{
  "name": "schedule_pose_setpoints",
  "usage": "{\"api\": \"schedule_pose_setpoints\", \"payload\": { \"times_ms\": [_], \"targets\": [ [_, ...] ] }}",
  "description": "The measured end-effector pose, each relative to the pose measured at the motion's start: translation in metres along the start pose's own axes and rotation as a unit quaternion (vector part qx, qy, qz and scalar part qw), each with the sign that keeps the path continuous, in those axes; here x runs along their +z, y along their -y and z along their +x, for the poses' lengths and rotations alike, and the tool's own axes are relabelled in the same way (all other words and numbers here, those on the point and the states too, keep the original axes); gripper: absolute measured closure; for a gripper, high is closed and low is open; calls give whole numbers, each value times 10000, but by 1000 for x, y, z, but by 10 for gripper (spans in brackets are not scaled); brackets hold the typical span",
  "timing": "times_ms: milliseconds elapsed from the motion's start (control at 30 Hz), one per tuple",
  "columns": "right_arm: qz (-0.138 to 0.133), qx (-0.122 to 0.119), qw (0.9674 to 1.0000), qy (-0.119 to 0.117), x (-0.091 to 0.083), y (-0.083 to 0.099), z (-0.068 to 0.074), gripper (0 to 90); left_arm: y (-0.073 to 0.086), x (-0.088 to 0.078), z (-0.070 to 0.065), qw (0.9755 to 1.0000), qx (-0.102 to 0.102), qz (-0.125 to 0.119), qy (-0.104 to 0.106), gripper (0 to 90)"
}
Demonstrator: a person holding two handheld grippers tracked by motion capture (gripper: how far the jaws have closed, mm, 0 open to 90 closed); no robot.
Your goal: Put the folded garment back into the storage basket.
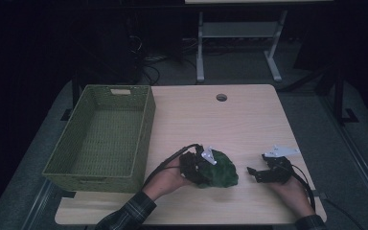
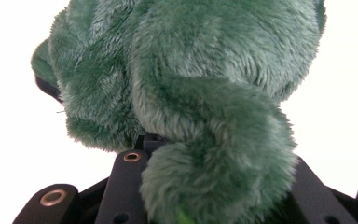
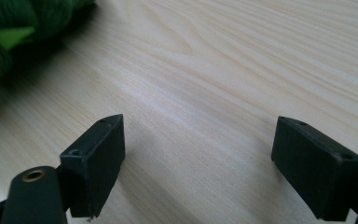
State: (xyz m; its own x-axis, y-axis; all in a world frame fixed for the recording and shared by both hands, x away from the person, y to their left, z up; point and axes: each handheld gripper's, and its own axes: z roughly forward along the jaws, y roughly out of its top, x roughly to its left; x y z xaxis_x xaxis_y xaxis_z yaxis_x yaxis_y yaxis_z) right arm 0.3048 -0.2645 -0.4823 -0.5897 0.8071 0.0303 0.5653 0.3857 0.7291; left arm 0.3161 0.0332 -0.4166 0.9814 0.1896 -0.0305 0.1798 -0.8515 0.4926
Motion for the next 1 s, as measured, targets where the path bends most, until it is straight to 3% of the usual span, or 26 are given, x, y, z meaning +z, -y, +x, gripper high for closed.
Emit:
{"api": "schedule_pose_setpoints", "payload": {
  "times_ms": [300, 567, 967, 1000],
  "targets": [
    [-1, 2, 10000, 0, 0, 0, 0, 168, -6, -25, 8, 9999, -63, -151, 0, 628],
    [1, 6, 10000, 0, 0, 0, 0, 168, -10, -57, 22, 9994, -190, -302, 23, 623],
    [1, 11, 10000, 4, 0, 0, 0, 168, -3, -108, 40, 9977, -408, -448, -290, 620],
    [0, 4, 10000, 1, 0, 0, 0, 168, 1, -121, 44, 9970, -457, -487, -390, 619]
  ]
}}
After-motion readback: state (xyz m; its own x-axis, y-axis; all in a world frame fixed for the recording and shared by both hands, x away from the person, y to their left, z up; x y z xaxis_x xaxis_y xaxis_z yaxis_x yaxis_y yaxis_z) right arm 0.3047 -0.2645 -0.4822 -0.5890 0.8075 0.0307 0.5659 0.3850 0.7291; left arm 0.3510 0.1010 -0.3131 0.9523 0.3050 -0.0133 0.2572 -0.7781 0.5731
